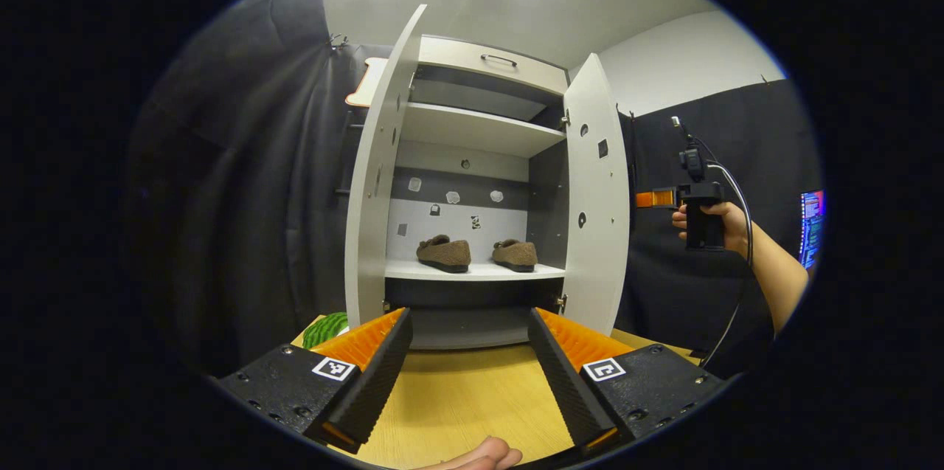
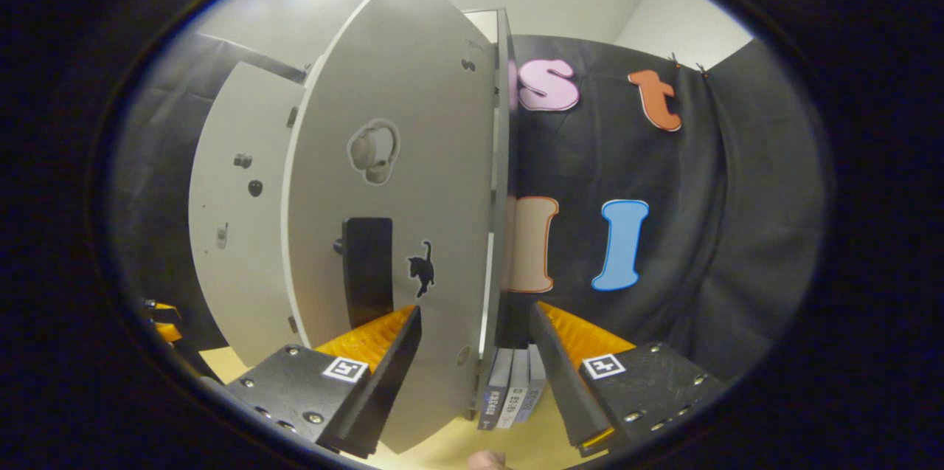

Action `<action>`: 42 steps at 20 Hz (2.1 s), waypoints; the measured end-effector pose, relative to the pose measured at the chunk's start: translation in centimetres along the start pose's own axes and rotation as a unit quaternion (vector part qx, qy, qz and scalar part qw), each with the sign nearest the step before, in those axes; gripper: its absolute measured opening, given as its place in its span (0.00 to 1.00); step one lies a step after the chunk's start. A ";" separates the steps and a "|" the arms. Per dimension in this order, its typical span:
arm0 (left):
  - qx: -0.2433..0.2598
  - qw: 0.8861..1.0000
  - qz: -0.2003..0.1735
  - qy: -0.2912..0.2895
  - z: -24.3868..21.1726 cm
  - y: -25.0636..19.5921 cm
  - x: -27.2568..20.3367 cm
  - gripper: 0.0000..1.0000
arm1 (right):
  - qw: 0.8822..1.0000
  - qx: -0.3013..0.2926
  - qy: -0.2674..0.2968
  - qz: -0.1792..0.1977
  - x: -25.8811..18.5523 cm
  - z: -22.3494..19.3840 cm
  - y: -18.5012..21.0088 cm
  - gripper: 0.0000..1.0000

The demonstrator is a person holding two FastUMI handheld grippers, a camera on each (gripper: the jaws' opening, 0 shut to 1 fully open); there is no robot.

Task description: Grab one shoe with the right hand and put it into the shoe cabinet, grab the other shoe with the left hand and put it into the shoe cabinet; then close the right door with the right hand and the left door with the left hand.

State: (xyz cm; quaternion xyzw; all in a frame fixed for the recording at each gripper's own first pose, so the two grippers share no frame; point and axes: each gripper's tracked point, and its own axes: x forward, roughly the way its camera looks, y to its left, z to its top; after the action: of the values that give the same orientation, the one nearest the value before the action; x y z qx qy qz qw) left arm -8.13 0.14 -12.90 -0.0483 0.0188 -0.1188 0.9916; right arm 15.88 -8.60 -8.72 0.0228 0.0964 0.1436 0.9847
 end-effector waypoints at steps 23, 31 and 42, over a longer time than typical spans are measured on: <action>0.028 0.997 0.066 0.010 1.2 4.1 -0.9 0.96 | 0.997 0.017 -0.069 -0.011 -0.9 -0.1 12.0 0.98; 0.009 0.991 0.133 0.017 2.2 12.1 -1.5 0.93 | 0.997 0.029 -0.070 0.004 -3.3 -0.9 12.0 0.98; -0.019 0.993 0.114 0.014 5.3 22.9 2.1 0.96 | 0.994 0.057 -0.087 0.033 -6.7 -0.6 12.6 0.98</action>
State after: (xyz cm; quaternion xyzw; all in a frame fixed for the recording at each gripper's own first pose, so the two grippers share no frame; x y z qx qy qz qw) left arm -0.45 22.30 -10.03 -0.0634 0.0406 -0.0056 0.9972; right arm 5.94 1.59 -7.13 0.0943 0.0179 0.1673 0.9812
